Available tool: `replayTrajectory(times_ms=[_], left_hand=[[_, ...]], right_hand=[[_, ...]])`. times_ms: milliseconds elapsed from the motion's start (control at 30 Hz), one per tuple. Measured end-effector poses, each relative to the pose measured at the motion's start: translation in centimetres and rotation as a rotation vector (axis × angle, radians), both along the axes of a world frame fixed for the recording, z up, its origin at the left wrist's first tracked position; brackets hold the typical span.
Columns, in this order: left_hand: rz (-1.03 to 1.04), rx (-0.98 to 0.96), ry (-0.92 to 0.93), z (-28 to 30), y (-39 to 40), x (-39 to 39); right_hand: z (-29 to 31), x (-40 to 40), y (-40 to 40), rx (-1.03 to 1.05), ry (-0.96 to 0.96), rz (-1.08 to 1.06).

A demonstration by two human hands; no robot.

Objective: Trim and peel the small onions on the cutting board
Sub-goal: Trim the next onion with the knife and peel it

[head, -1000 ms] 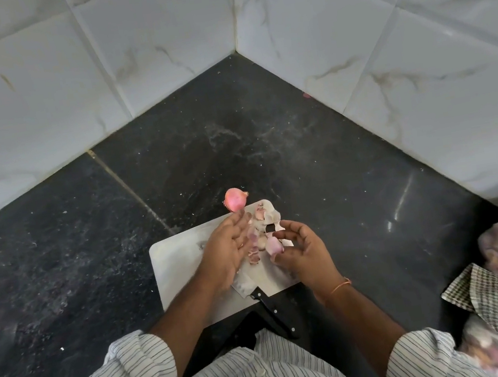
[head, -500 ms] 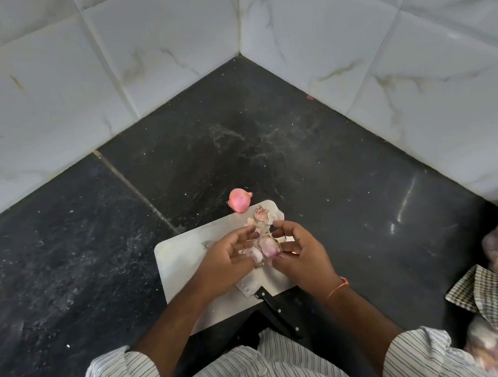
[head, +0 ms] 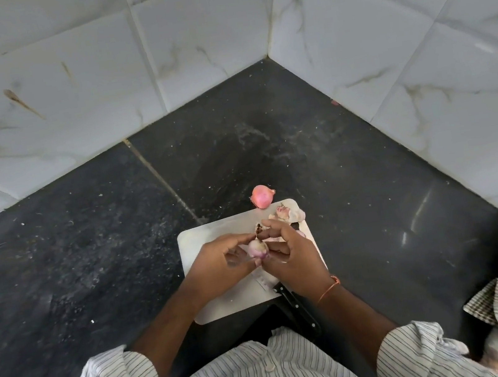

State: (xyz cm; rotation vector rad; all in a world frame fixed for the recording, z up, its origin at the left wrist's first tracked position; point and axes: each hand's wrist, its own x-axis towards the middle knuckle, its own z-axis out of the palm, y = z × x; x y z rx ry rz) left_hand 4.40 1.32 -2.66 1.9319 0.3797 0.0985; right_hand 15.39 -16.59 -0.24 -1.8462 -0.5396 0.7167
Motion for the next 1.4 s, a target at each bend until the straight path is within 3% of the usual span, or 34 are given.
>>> replayTrajectory(times_ms=[100, 367, 567, 900, 1133, 1400], left_hand=[[0.04, -0.027, 0.012, -0.3, 1.0, -1.8], [0.13, 0.138, 0.066, -1.4, 2.5, -6.1], [0.233, 0.129, 0.187, -2.6, 2.2, -7.5], [0.253, 0.145, 0.24, -2.8, 2.1, -7.5], [0.163, 0.418, 0.209, -1.1, 0.8, -4.3], [-0.062, 0.64, 0.379, -0.3, -2.0, 2.8]], right_hand=[[-0.3, -1.1, 1.3, -0.072, -0.115, 0.079], [-2.1, -3.5, 4.3, -0.307, -0.406, 0.314], [-2.9, -4.2, 5.5, -0.407, -0.477, 0.416], [-2.9, -4.0, 4.6, -0.392, -0.481, 0.365], [-2.6, -1.8, -0.1, -0.439, -0.569, 0.218], [-1.3, 3.0, -4.3, -0.407, -0.497, 0.045]])
